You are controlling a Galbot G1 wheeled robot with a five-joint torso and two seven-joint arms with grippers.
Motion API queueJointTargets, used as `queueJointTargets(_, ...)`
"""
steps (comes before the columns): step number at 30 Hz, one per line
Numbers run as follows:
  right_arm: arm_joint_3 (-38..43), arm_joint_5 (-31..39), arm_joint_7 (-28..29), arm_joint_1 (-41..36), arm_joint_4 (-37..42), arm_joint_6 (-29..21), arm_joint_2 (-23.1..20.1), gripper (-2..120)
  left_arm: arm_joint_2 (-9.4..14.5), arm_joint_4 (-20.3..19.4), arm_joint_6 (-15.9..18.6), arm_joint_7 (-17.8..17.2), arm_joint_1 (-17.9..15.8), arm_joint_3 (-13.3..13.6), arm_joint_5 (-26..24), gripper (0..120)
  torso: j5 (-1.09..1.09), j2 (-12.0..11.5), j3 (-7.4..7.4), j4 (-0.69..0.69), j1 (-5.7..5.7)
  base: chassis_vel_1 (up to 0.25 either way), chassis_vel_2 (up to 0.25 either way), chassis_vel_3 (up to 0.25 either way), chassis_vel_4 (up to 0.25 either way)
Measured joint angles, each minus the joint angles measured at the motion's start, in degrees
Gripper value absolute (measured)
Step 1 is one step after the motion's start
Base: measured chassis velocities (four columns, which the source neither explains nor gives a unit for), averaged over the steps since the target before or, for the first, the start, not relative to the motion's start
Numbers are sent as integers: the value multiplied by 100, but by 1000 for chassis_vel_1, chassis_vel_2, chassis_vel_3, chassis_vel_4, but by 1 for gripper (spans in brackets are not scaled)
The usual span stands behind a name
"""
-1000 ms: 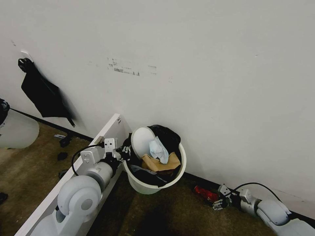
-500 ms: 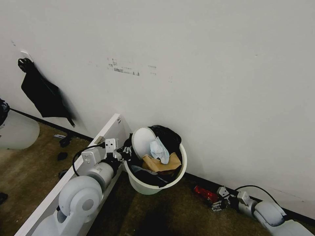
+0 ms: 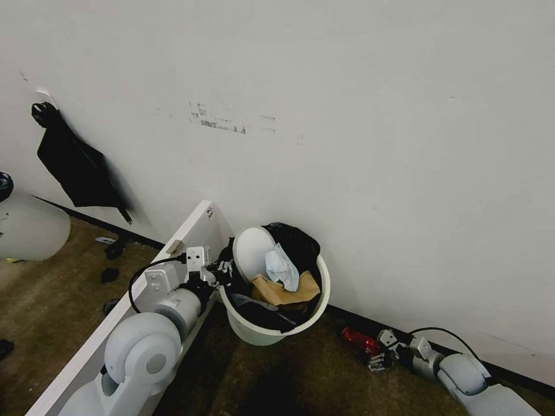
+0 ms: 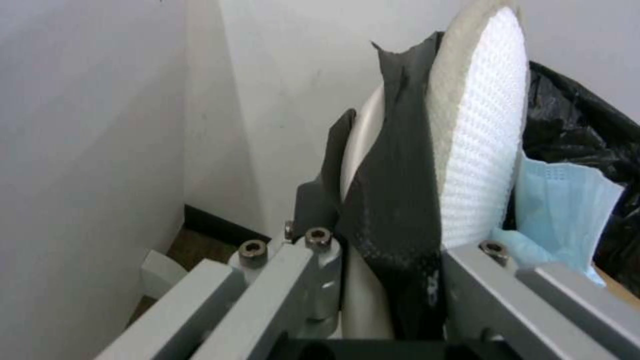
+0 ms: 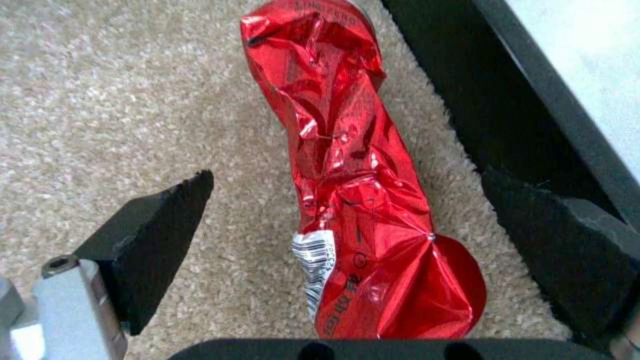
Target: Pick up the trash bin and place the garbage on the floor into it.
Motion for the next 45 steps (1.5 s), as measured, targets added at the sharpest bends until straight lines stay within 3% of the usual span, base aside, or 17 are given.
queueJointTargets(13,-62,-135,2,237,-401,102,195,99,-18,-4,-11,7,18,-24,33,4,0,0,0,0,0,0,0,0,0)
queueJointTargets(33,-37,-190,-115,260,-407,148,223,25,-54,57,-29,16,-13,30,71,4,0,0,0,0,0,0,0,0,0)
queueJointTargets(45,70,-124,-135,219,-219,194,133,23,-60,87,-34,16,-25,68,82,4,0,0,0,0,0,0,0,0,0)
